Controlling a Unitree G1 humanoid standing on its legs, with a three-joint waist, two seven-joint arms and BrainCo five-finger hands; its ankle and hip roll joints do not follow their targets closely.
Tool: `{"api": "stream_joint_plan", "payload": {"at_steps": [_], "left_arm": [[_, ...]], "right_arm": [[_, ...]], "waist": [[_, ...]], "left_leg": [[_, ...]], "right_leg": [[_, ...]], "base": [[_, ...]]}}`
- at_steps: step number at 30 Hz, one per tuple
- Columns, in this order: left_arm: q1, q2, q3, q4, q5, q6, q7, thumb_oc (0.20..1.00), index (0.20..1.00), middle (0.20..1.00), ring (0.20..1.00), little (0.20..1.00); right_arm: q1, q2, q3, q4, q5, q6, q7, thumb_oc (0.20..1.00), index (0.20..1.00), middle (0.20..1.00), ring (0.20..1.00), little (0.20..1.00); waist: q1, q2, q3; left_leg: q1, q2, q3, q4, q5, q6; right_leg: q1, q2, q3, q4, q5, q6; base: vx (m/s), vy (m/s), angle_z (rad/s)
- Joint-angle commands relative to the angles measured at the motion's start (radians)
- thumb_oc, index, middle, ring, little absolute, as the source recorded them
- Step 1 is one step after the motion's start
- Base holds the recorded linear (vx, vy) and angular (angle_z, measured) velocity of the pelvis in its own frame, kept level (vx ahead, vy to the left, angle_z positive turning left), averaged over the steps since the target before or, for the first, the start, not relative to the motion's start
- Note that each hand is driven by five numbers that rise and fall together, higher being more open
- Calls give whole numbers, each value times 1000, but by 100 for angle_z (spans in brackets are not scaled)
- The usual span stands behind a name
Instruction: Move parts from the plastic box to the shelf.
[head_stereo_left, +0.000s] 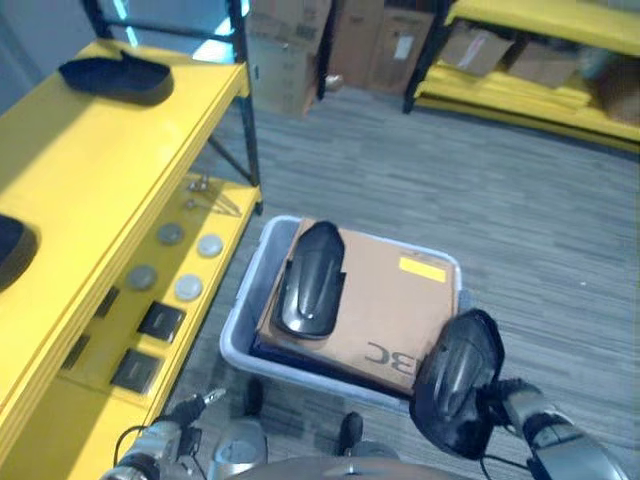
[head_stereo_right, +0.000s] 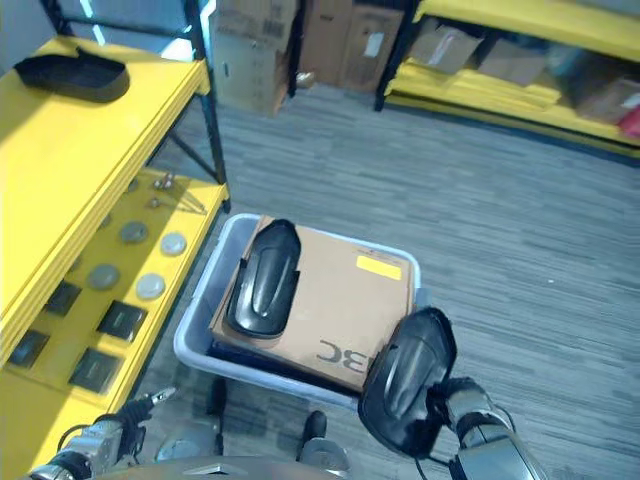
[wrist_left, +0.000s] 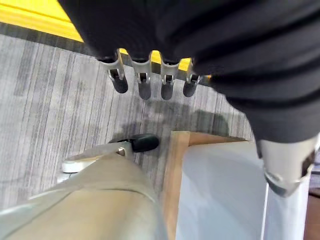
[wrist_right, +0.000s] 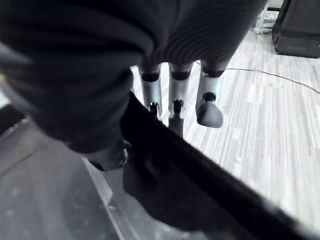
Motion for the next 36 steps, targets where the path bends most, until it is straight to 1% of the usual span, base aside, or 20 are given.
{"api": "stream_joint_plan", "payload": {"at_steps": [1, 2, 4, 5, 7, 8, 11, 12, 13, 16, 17, 19, 20, 22, 24, 25, 28, 30, 33, 36], "left_arm": [[-58, 21, 19, -57, 40, -5, 77, 1000, 1000, 1000, 1000, 1000], [-54, 24, 23, -74, 36, -9, 94, 1000, 1000, 1000, 1000, 1000], [-48, 47, 50, -185, 32, -24, 153, 1000, 1000, 1000, 1000, 1000], [-45, 69, 65, -287, 12, -15, 174, 1000, 1000, 1000, 1000, 1000], [-35, 121, 79, -467, 30, -40, 202, 1000, 1000, 1000, 1000, 1000], [-35, 135, 85, -513, 25, -27, 200, 1000, 1000, 1000, 1000, 1000], [-29, 219, 141, -806, 78, -11, 180, 1000, 1000, 1000, 1000, 1000], [-30, 247, 164, -917, 99, 24, 179, 1000, 1000, 1000, 1000, 1000], [-35, 263, 177, -969, 104, 31, 182, 1000, 1000, 1000, 1000, 1000], [-71, 303, 212, -1084, 53, -17, 132, 1000, 1000, 1000, 1000, 1000], [-81, 307, 216, -1106, 40, -16, 123, 1000, 1000, 1000, 1000, 1000], [-126, 315, 204, -1160, -18, -52, 83, 1000, 1000, 1000, 1000, 1000], [-134, 315, 200, -1163, -36, -60, 74, 1000, 1000, 1000, 1000, 1000], [-198, 292, 149, -1183, -80, -52, 58, 1000, 1000, 1000, 1000, 1000], [-279, 265, 79, -1176, -104, -46, 61, 1000, 1000, 1000, 1000, 1000], [-328, 233, 37, -1171, -126, -40, 63, 1000, 1000, 1000, 1000, 1000], [-386, 184, -21, -1148, -160, -14, 97, 1000, 1000, 1000, 1000, 1000], [-415, 153, -45, -1125, -199, 2, 106, 1000, 1000, 1000, 1000, 1000], [-492, 60, -116, -1065, -221, 23, 122, 1000, 1000, 1000, 1000, 1000], [-523, 28, -139, -1033, -245, 29, 122, 1000, 1000, 1000, 1000, 1000]], "right_arm": [[-35, -116, -7, -147, -45, -106, -122, 200, 200, 200, 200, 200], [-26, -122, -13, -175, -55, -115, -136, 200, 200, 200, 200, 200], [13, -154, -48, -305, -114, -137, -169, 200, 200, 200, 200, 200], [39, -175, -77, -388, -154, -148, -187, 200, 200, 200, 200, 200], [93, -202, -130, -530, -223, -168, -227, 200, 200, 200, 200, 200], [104, -209, -143, -563, -236, -167, -230, 200, 200, 200, 200, 200], [174, -248, -228, -766, -360, -192, -285, 200, 200, 200, 200, 200], [187, -266, -256, -849, -402, -183, -302, 200, 200, 200, 200, 200], [188, -279, -267, -894, -425, -180, -317, 200, 200, 200, 200, 200], [175, -335, -292, -1014, -470, -190, -376, 200, 200, 200, 200, 200], [168, -345, -294, -1033, -479, -191, -386, 200, 200, 200, 200, 200], [130, -376, -288, -1088, -502, -202, -422, 200, 200, 200, 200, 200], [122, -379, -285, -1092, -504, -204, -429, 200, 200, 200, 200, 200], [42, -393, -238, -1101, -515, -190, -446, 200, 200, 200, 200, 200], [-66, -399, -171, -1115, -520, -158, -449, 200, 200, 200, 200, 200], [-136, -387, -121, -1123, -519, -151, -465, 200, 200, 200, 200, 200], [-231, -356, -46, -1123, -518, -137, -472, 200, 200, 200, 200, 200], [-276, -338, -8, -1119, -519, -143, -480, 200, 200, 200, 200, 200], [-402, -266, 92, -1115, -540, -145, -482, 200, 200, 200, 200, 200], [-452, -237, 131, -1109, -548, -155, -481, 200, 200, 200, 200, 200]], "waist": [[20, 26, 11], [18, 27, 7], [3, 29, -7], [-3, 31, -14], [-10, 33, -21], [-12, 33, -22], [-18, 32, -27], [-18, 30, -28], [-19, 30, -32], [-20, 26, -43], [-19, 25, -46], [-17, 23, -55], [-17, 23, -56], [-15, 22, -65], [-20, 21, -73], [-23, 20, -78], [-27, 20, -84], [-31, 20, -88], [-37, 22, -95], [-38, 22, -97]], "left_leg": [[91, 13, 76, -1, -163, -3], [92, 14, 77, -1, -163, -3], [96, 17, 82, -1, -161, -8], [96, 18, 84, -1, -158, -10], [97, 21, 84, -1, -157, -11], [97, 21, 85, -1, -157, -11], [103, 22, 86, -1, -159, -7], [108, 22, 85, -1, -162, -5], [109, 22, 85, -1, -163, -3], [115, 22, 85, -1, -168, 0], [116, 22, 85, -1, -169, 0], [118, 21, 84, -1, -173, 2], [119, 20, 83, -1, -174, 2], [121, 19, 83, -1, -179, 3], [125, 17, 86, -1, -184, 5], [128, 15, 87, -1, -188, 8], [132, 12, 88, -1, -194, 10], [136, 10, 90, -1, -197, 11], [141, 5, 92, -1, -202, 16], [143, 4, 92, -1, -205, 16]], "right_leg": [[-6, -16, -5, 4, -46, 15], [-4, -15, -4, 4, -46, 16], [2, -11, 0, 4, -48, 17], [5, -9, 2, 4, -49, 17], [11, -6, 3, 4, -53, 14], [12, -6, 2, 4, -54, 14], [23, -5, -2, 4, -59, 12], [30, -4, -2, 4, -63, 12], [31, -3, -2, 4, -66, 12], [40, 0, -3, 4, -72, 15], [41, 0, -3, 4, -73, 16], [44, 1, -1, 4, -75, 17], [44, 1, -1, 4, -76, 17], [47, 2, 3, 4, -78, 17], [49, 2, 7, 4, -80, 16], [51, 2, 10, 4, -81, 16], [52, 3, 18, 4, -83, 16], [52, 3, 21, 4, -84, 16], [53, 2, 29, 4, -85, 15], [53, 2, 31, 4, -85, 15]], "base": [[-14, -13, -14], [-25, -11, -13], [-37, -6, -9], [-51, -8, 0], [-47, -7, 8], [-32, -3, 5], [-41, 4, 2], [0, 0, 0], [-18, 0, -3], [-9, -2, -6], [0, 0, 0], [0, 0, 0], [0, 0, 0], [-11, 16, 0], [-15, 39, 0], [-9, 37, -3], [-2, 34, -4], [8, 31, -13], [12, 39, -9], [3, 8, -2]]}}
